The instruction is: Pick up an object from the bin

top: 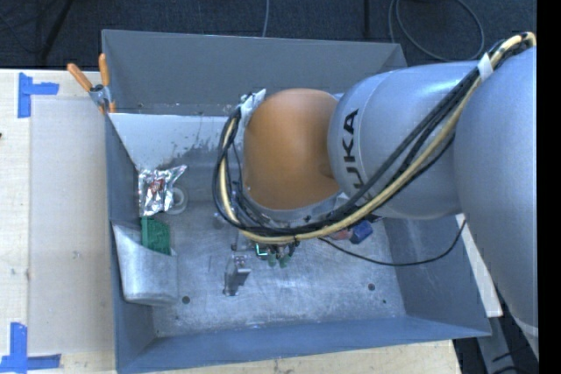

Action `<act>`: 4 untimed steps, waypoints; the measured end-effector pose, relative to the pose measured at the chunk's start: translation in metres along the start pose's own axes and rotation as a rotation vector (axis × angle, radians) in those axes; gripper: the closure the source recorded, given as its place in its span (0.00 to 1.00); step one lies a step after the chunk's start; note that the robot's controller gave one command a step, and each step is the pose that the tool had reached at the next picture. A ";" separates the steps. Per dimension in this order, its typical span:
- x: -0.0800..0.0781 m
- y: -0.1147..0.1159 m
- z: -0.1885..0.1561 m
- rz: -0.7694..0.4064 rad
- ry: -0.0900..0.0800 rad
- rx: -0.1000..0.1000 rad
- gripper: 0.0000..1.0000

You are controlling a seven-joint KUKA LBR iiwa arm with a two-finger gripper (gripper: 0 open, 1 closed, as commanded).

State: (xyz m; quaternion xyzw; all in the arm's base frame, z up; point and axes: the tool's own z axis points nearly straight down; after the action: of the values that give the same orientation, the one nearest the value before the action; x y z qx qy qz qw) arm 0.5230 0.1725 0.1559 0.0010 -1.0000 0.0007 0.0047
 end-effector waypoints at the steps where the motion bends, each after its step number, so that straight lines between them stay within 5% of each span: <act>1: -0.059 -0.117 0.022 -0.130 -0.011 0.003 0.00; 2: -0.053 -0.233 0.010 -0.020 -0.010 0.002 0.00; 3: -0.074 -0.265 0.086 -0.087 -0.014 -0.003 0.00; 4: -0.075 -0.266 0.081 -0.083 -0.014 -0.001 1.00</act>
Offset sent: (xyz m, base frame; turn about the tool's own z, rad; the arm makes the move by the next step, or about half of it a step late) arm 0.0577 -0.1119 -0.0208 -0.1366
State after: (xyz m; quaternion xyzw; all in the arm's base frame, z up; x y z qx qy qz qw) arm 0.5974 -0.0933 0.0744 0.0424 -0.9991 -0.0002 -0.0021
